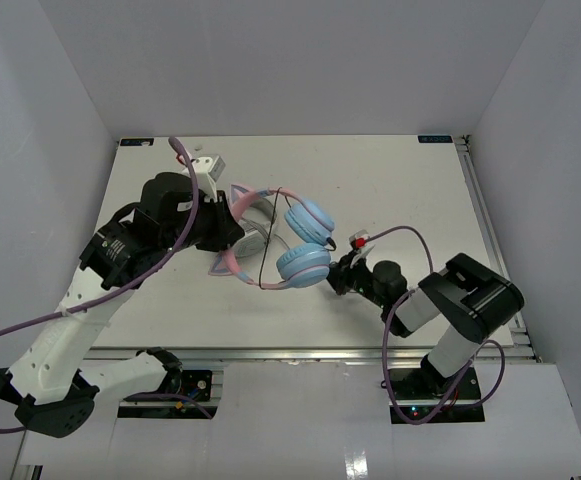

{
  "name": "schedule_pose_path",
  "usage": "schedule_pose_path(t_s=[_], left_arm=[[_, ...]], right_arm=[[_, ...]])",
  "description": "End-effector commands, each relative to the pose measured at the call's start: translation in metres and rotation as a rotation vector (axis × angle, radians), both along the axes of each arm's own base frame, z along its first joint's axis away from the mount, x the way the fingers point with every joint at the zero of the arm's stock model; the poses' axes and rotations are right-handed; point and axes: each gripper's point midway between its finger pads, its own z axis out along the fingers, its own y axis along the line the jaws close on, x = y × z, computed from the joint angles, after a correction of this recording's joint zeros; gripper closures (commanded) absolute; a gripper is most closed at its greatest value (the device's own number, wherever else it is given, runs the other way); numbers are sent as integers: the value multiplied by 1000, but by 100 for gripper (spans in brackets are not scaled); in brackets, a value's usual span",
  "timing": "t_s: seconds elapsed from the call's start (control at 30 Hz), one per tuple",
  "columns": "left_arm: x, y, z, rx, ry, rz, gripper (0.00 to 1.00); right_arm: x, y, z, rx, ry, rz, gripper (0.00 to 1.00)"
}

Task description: Wrap the headphones

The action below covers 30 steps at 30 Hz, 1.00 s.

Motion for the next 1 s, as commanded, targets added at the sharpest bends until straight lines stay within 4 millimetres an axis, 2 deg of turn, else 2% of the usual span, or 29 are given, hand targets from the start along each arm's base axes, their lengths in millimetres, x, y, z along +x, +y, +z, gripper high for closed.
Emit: schedule_pose_path(t_s=[0.0, 0.07, 0.3, 0.5, 0.6, 0.73, 0.83, 0.9, 0.97], left_arm=[[-15, 4, 30, -69, -91, -47, 100], [-20, -3, 43, -123, -120, -86, 100], [-61, -39, 76, -348, -143, -354, 100], [-87, -48, 81, -408, -118, -501, 100], [-92, -49, 70, -369, -104, -552, 100], [-73, -39, 31, -232, -41, -447, 100], [-51, -19, 1, -92, -25, -309, 100], [-46, -13, -6, -55, -27, -274, 100], [-45, -11, -10, -43, -30, -264, 100]], right_arm=[[42, -2, 44, 98, -35, -59, 92], [50, -1, 50, 114, -22, -45, 92], [59, 12, 69, 148, -35, 8, 92], [75, 12, 90, 126, -74, -16, 92], [89, 11, 108, 114, -88, -29, 92], [110, -1, 134, 86, -96, -72, 92], [128, -28, 157, 64, -126, -140, 92], [132, -39, 168, 58, -129, -156, 92], [140, -59, 183, 61, -143, -192, 92]])
